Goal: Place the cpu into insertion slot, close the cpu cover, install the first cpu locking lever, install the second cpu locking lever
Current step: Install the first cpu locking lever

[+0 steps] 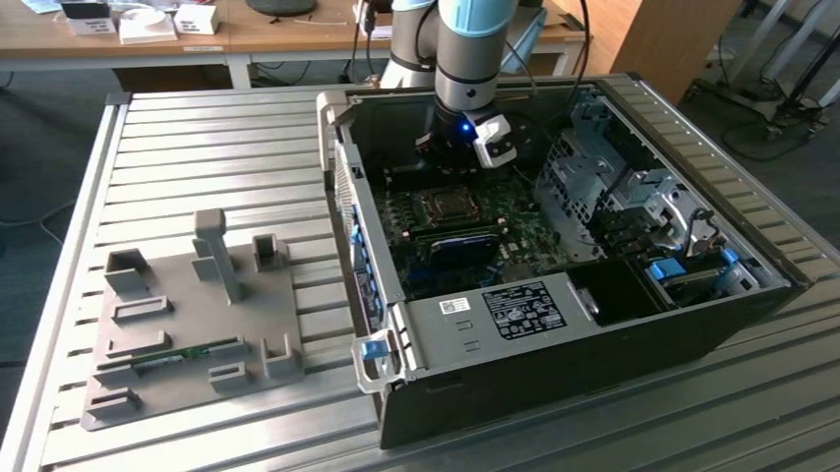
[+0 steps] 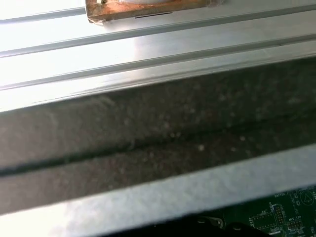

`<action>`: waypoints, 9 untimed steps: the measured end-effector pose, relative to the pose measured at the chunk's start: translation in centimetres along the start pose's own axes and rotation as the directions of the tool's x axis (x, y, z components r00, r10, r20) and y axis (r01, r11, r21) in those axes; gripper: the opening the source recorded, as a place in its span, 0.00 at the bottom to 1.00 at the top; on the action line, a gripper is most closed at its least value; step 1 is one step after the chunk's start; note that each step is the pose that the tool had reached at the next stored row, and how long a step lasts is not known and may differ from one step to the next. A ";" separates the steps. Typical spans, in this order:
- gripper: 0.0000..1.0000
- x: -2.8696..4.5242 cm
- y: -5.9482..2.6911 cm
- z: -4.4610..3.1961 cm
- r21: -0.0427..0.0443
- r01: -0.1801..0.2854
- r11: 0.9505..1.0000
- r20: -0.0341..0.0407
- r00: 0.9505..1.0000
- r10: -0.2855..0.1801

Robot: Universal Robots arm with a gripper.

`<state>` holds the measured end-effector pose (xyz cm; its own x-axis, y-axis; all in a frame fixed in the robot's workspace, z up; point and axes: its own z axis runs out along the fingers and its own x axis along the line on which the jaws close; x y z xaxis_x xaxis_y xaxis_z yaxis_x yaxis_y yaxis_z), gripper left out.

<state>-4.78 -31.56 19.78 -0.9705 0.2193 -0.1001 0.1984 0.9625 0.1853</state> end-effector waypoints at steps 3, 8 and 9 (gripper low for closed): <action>0.11 -0.02 -0.03 -0.05 -0.015 -0.002 1.000 -0.003 1.000 0.002; 0.11 -0.05 -0.20 -0.08 -0.042 -0.006 0.999 -0.009 1.000 0.006; 0.11 -0.06 -0.23 -0.09 -0.042 -0.006 0.999 -0.009 1.000 0.006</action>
<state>-4.78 -31.81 19.83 -0.9705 0.2235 -0.0905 0.1984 0.9535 0.2269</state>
